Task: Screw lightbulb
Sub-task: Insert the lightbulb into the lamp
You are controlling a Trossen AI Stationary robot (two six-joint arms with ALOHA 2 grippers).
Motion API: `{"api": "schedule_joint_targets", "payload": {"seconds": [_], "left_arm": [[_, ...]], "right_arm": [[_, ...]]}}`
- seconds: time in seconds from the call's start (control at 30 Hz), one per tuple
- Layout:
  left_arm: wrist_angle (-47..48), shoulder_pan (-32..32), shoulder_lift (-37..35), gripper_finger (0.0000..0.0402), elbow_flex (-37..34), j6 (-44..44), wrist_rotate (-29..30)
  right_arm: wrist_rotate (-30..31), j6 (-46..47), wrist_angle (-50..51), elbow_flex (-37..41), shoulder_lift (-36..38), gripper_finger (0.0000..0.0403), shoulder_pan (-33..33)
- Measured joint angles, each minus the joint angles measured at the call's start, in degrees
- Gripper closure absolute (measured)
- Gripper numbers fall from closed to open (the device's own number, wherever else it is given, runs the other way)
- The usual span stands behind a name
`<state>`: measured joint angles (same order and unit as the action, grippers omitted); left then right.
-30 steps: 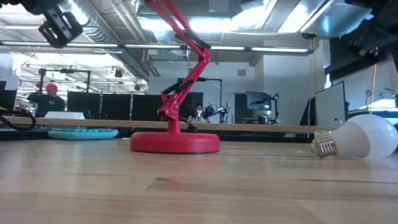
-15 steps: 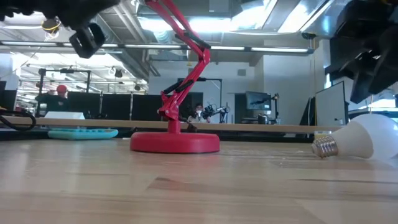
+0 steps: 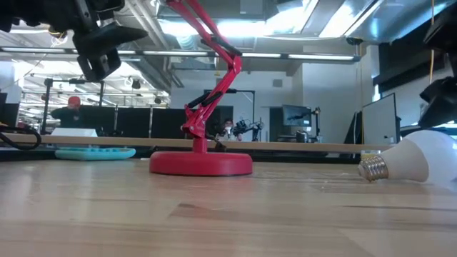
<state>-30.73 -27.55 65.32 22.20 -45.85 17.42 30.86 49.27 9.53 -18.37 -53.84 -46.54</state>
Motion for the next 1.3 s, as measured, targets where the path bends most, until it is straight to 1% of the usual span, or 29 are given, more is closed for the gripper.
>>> {"api": "schedule_joint_targets", "payload": {"seconds": [0.07,0.17,0.37,0.5,0.57,0.7,0.77,0.87,1.03,1.17,1.3], "left_arm": [[0.01,0.0,0.0,0.0205,0.0,-1.4,-0.69],[0.04,0.0,0.0,0.0196,0.0,-2.27,-0.73],[0.09,0.0,0.0,0.0188,0.0,-3.38,-0.71],[0.1,0.15,0.0,0.0189,0.0,-3.7,-0.35],[0.09,0.18,0.0,0.0189,0.0,-3.76,-0.27],[0.1,0.24,0.0,0.0189,0.0,-4.32,-0.04],[0.12,0.24,0.0,0.0189,0.0,-4.49,0.0],[0.09,0.24,0.0,0.0189,0.0,-4.9,0.46],[0.09,0.24,0.0,0.0189,0.0,-5.17,1.76],[0.09,0.24,0.0,0.0189,-0.02,-5.2,2.97],[0.11,0.66,0.0,0.0189,-0.02,-6.6,3.12]], "right_arm": [[2.09,0.01,-3.08,1.15,-0.9,0.0101,-1.82],[5.3,0.01,-3.89,1.37,-2.36,0.0106,-3.86],[15.93,-1.03,-2.57,1.36,-6.0,0.0109,-6.1],[17.46,-1.46,-3.05,1.4,-9.22,0.0109,-5.99],[18.31,-1.6,-8.61,2.87,-10.81,0.0109,-5.99],[18.82,-3.76,-27.38,9.63,-13.66,0.0109,-5.99],[19.59,-4.58,-33.77,12.51,-15.21,0.0109,-5.99],[20.1,-6.67,-40.17,14.5,-17.27,0.0109,-5.94],[20.05,-8.19,-44.88,14.52,-22.43,0.0109,-5.97],[19.56,-9.62,-52.63,14.52,-28.67,0.0109,-5.97],[19.53,-13.79,-62.34,14.45,-35.87,0.0109,-5.94]]}}
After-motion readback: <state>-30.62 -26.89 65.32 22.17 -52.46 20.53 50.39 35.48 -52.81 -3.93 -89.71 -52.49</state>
